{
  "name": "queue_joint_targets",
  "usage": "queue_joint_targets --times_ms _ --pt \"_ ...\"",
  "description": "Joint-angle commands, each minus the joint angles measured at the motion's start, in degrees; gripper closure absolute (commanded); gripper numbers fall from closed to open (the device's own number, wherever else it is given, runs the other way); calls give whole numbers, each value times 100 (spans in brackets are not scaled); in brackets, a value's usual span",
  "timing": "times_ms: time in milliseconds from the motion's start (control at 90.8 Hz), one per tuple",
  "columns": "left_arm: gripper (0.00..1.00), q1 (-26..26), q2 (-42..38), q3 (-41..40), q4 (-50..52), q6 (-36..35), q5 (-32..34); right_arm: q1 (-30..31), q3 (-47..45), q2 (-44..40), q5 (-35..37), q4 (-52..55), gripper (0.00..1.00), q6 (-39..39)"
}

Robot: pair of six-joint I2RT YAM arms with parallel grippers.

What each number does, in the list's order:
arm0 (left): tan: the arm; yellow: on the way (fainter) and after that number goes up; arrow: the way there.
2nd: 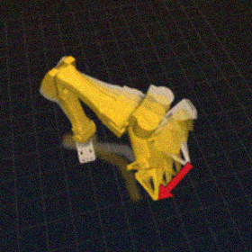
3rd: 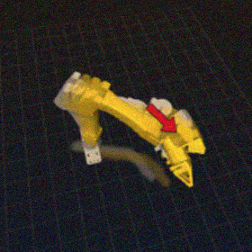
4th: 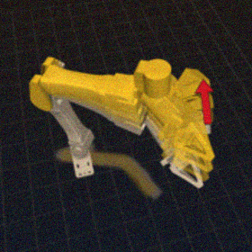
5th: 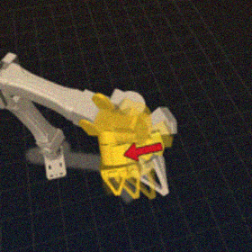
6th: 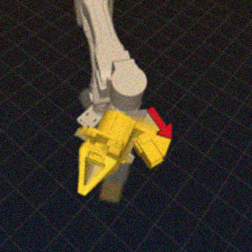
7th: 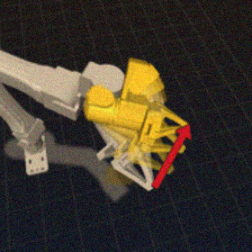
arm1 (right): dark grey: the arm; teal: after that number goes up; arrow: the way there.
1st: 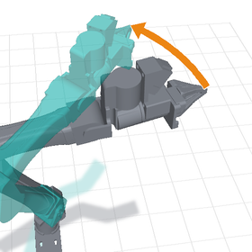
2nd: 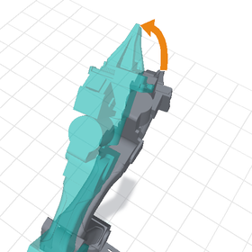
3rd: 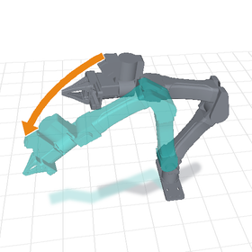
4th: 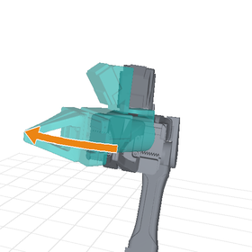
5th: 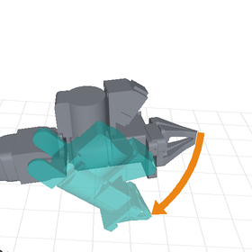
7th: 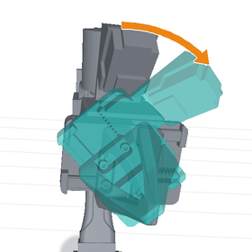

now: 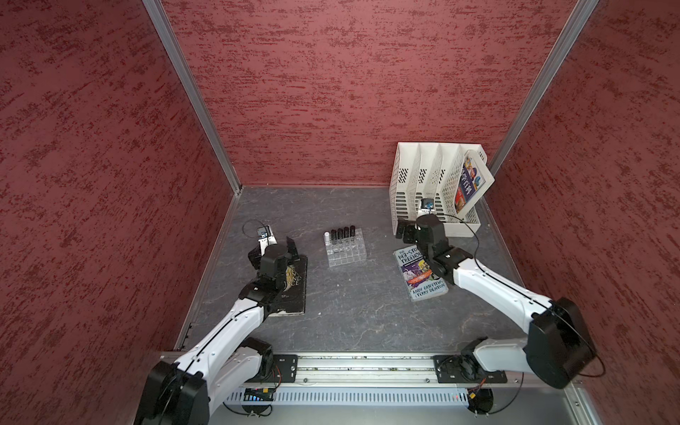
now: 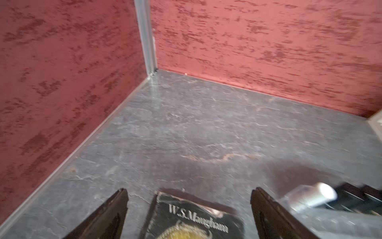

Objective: Arrange the lipsticks in the organizer
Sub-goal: Reset both arms

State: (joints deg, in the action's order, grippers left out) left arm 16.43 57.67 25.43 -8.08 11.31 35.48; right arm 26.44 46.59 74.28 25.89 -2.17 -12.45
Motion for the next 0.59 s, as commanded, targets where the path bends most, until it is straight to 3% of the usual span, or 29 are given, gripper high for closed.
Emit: queue_joint_targets --times_ms 0,66,176,264,397,518,584 --pt "3 -424 509 -230 -1321 -410 644 -860 -765 -431 761 -458 2 787" --pt "3 -629 771 -386 -1670 -407 384 -1359 -1253 -534 523 -982 1 607" --pt "3 -1010 1193 -891 -3149 -409 -413 -1492 -1812 -40 502 -2525 1 899" --pt "2 -1278 1458 -896 -3637 -466 -1289 -1537 -1871 566 642 -3198 1 1048" --pt "1 -1449 1765 -659 -3651 -956 -2337 -1731 -2364 592 17 -4293 1 1348" --pt "0 -1539 2296 -810 -4522 -1138 -2748 -2029 -2626 872 -576 -5096 1 1241" --pt "0 -1597 2795 -780 -4975 -1100 -2759 -2053 -2608 961 -974 -4977 1 1335"
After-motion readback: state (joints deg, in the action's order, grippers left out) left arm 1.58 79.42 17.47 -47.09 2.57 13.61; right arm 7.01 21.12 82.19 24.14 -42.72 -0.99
